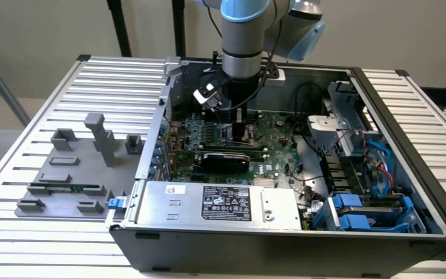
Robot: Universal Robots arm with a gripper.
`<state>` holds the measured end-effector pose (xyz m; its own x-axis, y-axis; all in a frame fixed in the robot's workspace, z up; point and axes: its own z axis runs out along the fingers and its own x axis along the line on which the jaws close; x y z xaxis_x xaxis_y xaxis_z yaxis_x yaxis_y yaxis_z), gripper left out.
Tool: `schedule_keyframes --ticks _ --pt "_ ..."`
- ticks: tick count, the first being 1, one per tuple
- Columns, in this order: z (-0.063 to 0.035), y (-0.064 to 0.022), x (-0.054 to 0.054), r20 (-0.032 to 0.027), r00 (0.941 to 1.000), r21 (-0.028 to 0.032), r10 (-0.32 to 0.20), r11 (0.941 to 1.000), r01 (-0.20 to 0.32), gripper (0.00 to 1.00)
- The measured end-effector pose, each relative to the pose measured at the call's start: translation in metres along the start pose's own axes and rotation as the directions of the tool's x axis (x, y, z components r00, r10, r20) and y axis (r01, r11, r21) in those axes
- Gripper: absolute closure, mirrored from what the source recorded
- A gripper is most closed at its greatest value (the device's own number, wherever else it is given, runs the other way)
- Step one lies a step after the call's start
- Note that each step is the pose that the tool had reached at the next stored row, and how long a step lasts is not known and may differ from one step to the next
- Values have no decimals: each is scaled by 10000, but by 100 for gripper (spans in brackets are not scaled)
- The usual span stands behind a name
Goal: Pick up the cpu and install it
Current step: 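Place the cpu into insertion slot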
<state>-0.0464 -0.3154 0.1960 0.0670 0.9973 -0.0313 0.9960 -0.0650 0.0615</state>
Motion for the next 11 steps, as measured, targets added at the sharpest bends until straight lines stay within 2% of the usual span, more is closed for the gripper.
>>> schedule_keyframes --ticks 11 --pt "5 -1 5 6 10000 1 65 10000 -65 45"
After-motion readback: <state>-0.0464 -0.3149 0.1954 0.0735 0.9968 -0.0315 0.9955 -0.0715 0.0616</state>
